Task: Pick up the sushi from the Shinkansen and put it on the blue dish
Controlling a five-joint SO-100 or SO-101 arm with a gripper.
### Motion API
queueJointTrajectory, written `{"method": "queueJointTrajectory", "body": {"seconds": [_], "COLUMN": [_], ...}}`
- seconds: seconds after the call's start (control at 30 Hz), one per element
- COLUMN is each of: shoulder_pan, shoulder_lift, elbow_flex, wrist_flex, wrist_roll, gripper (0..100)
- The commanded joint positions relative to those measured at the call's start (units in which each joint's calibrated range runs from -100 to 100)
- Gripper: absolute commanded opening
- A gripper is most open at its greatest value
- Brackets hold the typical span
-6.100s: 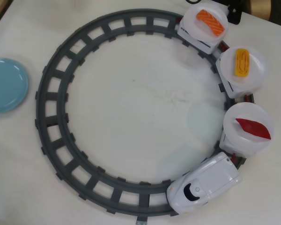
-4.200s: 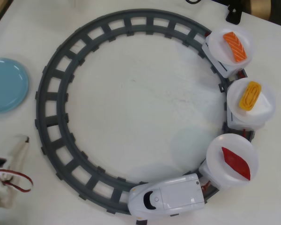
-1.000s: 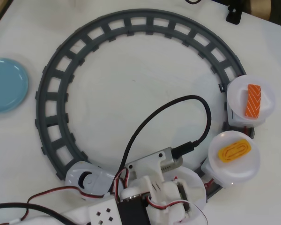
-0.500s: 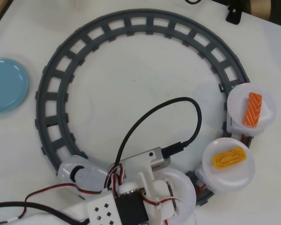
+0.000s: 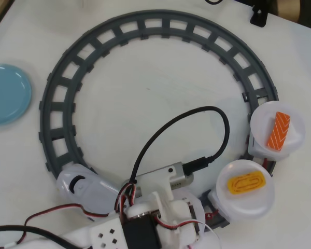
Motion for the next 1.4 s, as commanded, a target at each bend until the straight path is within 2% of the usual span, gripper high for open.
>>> {"method": "queueJointTrajectory", "body": {"seconds": [0.0, 0.13, 0.37, 0.53, 0.67, 0.87, 1.37], "shoulder_pan": [-4.82, -16.36, -44.70, -63.80, -73.66, -79.47, -77.09], "shoulder_lift": [-6.18, -10.08, -17.71, -17.96, -17.88, -10.75, 13.06], "elbow_flex": [-9.50, -12.03, -10.40, -2.20, 7.99, 14.93, -3.46], "wrist_flex": [2.09, 6.42, 10.92, 9.82, 2.94, -6.83, -14.64], "wrist_roll": [2.43, 4.84, 6.46, 6.67, 7.76, 8.13, 6.30], "gripper": [3, 3, 3, 3, 3, 3, 3]}}
